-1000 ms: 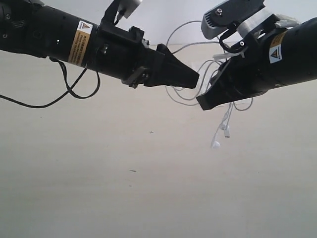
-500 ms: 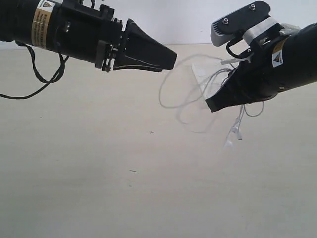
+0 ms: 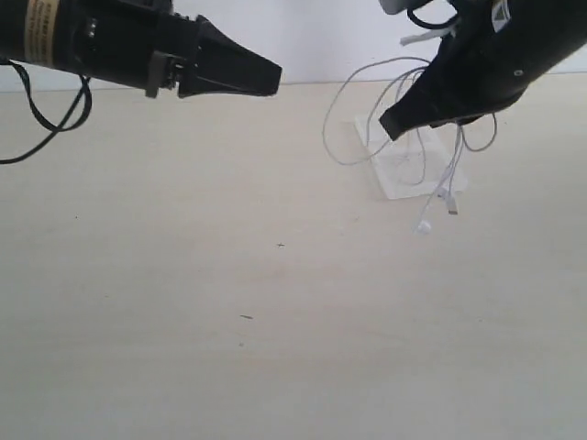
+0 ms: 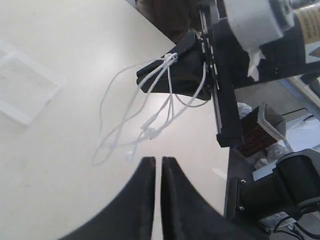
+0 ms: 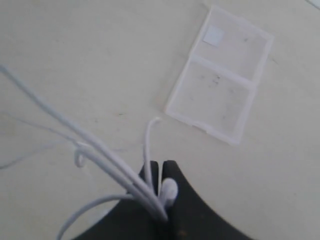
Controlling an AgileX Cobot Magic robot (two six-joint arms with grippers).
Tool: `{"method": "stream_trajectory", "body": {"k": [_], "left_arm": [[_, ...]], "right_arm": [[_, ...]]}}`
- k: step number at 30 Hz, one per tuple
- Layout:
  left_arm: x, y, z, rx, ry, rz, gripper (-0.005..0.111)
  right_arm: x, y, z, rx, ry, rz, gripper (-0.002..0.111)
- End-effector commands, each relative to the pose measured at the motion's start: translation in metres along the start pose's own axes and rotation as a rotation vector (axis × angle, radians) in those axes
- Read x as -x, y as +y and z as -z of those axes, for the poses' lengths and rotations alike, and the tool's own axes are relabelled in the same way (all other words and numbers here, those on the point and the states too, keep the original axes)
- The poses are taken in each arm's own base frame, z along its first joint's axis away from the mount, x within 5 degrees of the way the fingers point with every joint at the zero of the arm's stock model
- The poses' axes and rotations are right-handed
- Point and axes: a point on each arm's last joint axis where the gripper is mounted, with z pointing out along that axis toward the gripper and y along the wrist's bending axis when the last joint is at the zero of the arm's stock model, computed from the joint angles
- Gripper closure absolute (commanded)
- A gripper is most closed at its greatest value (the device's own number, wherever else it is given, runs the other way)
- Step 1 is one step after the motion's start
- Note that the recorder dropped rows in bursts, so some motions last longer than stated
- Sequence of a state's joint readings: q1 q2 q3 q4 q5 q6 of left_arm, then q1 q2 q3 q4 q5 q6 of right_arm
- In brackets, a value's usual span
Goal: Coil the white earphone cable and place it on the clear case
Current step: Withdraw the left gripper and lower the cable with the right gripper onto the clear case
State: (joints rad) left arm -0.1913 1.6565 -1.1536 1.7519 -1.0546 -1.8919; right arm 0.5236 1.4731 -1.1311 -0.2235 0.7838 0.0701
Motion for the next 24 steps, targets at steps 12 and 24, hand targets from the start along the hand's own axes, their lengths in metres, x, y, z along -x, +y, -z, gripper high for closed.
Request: {"method": "stream_trajectory", "body": {"k": [12, 24], "left_arm": [[0.024, -0.042, 0.102, 0.246, -0.251, -0.182, 0.107], [-0.008, -0.062, 0.113, 0.377, -0.34, -0.232, 0.107]], "right_arm": [[0.065, -0.081, -0.062, 0.096, 0.303, -0.154, 0.108], [0.072, -0.127, -0.153, 0.065, 0.358, -0.277, 0.108]]}}
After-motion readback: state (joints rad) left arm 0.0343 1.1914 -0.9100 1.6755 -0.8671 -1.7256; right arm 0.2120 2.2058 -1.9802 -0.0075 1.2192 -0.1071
